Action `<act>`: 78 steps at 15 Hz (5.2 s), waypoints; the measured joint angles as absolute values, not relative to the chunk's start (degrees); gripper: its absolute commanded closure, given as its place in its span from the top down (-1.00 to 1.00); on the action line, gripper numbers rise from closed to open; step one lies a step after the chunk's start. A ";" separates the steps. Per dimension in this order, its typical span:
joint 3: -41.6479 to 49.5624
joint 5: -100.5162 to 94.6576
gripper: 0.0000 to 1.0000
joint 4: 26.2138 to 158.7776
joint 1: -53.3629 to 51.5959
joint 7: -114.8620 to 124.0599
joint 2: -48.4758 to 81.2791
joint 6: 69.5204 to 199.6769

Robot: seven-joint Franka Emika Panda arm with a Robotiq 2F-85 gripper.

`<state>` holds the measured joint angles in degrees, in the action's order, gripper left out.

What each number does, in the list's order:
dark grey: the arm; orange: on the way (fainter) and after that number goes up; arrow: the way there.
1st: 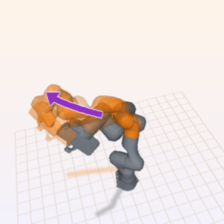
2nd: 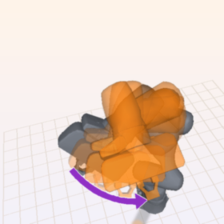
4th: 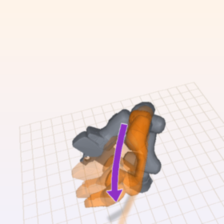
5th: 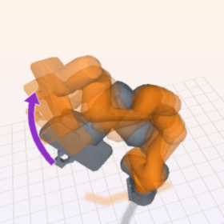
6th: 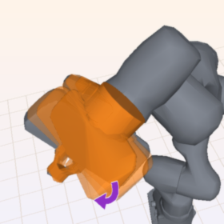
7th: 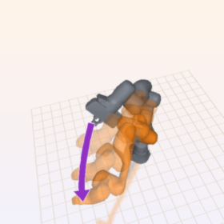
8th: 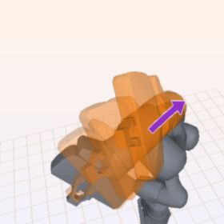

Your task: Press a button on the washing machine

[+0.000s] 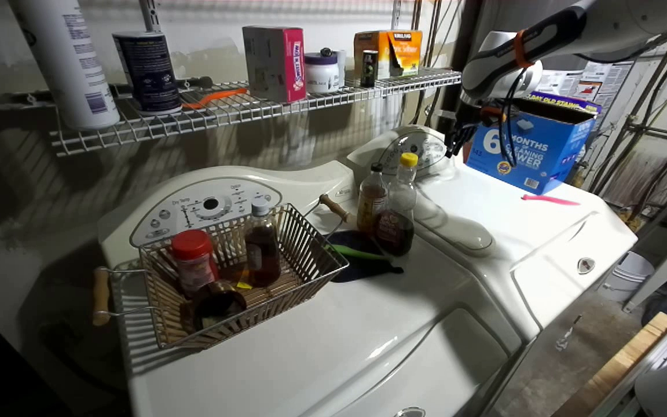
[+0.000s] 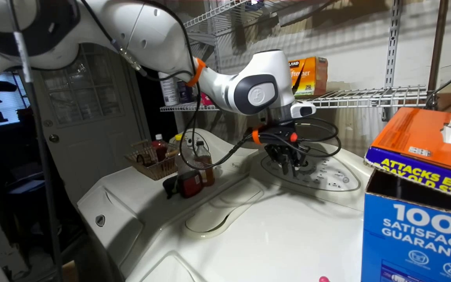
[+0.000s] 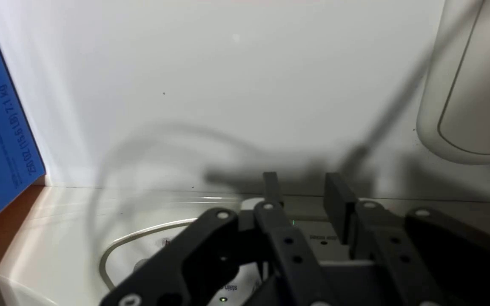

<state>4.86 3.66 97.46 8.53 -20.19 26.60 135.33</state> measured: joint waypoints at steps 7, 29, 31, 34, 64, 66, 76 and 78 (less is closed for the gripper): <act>1.08 3.81 -1.00 85.76 12.11 -23.23 37.04 135.33; -1.05 3.82 -1.00 70.54 14.75 -23.53 49.42 134.76; -1.16 3.82 -1.00 69.86 14.80 -23.52 49.91 134.16; -1.19 3.82 -1.00 68.57 14.85 -23.27 50.45 132.78; 0.12 2.46 0.97 90.67 13.79 -19.66 26.07 122.82; 0.58 1.01 1.00 96.04 12.59 -19.57 20.61 122.81; 1.95 -9.44 1.00 121.63 8.00 -14.33 -5.49 129.33; 2.16 -9.95 1.00 123.82 8.00 -14.33 -7.43 130.25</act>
<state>2.16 -9.95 123.82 8.00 -14.33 -7.43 130.25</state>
